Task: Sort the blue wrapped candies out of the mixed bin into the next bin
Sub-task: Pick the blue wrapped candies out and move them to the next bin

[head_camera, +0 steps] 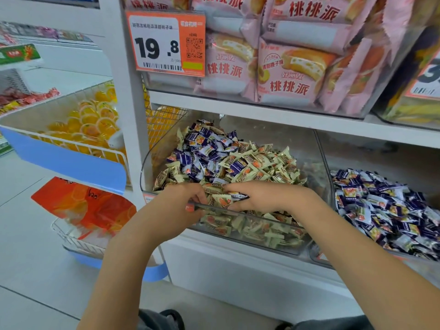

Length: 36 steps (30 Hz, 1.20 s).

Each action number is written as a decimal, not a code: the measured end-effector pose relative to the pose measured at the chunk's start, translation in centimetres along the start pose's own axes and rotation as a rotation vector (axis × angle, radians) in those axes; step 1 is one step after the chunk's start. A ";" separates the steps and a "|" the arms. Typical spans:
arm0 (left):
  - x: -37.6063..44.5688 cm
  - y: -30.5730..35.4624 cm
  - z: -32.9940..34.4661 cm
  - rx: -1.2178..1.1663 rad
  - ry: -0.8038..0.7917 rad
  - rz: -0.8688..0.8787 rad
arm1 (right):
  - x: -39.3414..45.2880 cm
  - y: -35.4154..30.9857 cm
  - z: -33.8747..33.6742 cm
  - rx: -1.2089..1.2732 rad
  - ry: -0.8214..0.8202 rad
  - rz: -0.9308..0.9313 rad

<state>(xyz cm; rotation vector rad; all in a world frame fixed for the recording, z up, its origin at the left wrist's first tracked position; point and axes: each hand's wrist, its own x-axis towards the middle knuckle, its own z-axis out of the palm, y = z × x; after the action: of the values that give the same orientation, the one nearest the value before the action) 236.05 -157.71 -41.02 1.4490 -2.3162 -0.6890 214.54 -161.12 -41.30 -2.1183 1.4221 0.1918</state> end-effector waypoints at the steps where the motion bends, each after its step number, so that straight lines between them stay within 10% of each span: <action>1: 0.0 0.0 0.0 0.001 -0.003 -0.004 | -0.2 0.0 -0.1 0.035 -0.002 0.007; 9: 0.1 0.2 0.1 0.015 0.004 -0.014 | -2.1 0.3 -0.8 0.223 0.215 0.048; 20: 0.6 0.4 0.3 0.066 0.008 0.012 | -12.7 5.4 -1.8 0.422 1.019 0.157; 26: 1.1 0.7 0.8 0.088 -0.015 0.003 | -15.3 9.8 -0.5 0.145 0.576 0.466; 33: 1.4 0.6 0.7 0.078 -0.043 -0.030 | -9.4 4.3 -0.8 -0.228 0.977 0.181; 36: 1.4 0.3 0.7 0.078 -0.038 -0.017 | -4.9 1.7 -0.1 -0.239 0.893 0.029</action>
<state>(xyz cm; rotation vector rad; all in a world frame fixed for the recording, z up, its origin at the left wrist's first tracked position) 234.91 -158.68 -41.40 1.5040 -2.3872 -0.6431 210.96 -157.65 -39.80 -2.5121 1.9765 -0.6948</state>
